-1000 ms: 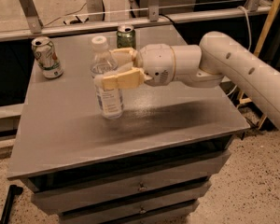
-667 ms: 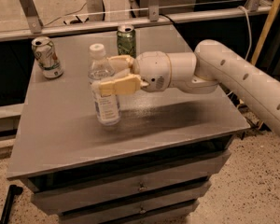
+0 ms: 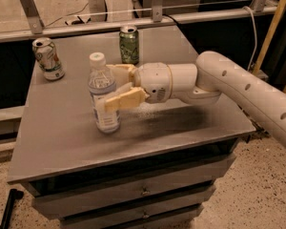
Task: Place blue plastic bottle upright
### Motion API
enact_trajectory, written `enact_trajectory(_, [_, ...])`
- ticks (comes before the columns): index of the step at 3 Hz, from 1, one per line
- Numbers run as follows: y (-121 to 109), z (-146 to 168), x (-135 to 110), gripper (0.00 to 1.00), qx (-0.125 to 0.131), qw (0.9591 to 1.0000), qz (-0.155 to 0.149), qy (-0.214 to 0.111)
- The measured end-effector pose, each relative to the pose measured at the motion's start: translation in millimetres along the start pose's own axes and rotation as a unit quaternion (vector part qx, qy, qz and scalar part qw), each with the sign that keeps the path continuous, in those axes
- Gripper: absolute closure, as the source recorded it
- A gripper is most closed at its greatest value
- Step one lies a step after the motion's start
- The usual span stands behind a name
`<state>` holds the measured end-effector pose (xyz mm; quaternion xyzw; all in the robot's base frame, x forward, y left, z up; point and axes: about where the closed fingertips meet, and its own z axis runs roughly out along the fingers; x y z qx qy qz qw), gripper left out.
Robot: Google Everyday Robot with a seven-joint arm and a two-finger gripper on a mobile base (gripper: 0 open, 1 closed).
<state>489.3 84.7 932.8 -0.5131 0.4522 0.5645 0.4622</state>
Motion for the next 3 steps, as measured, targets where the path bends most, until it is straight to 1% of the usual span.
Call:
enact_trajectory(1, [4, -15, 13, 0.00, 0.026, 0.9991, 0.004, 0.034])
enact_trajectory(2, [11, -59, 22, 0.00, 0.083, 0.9921, -0.006, 0.093])
enact_trajectory(3, [12, -67, 21, 0.00, 0.092, 0.9905, -0.009, 0.102])
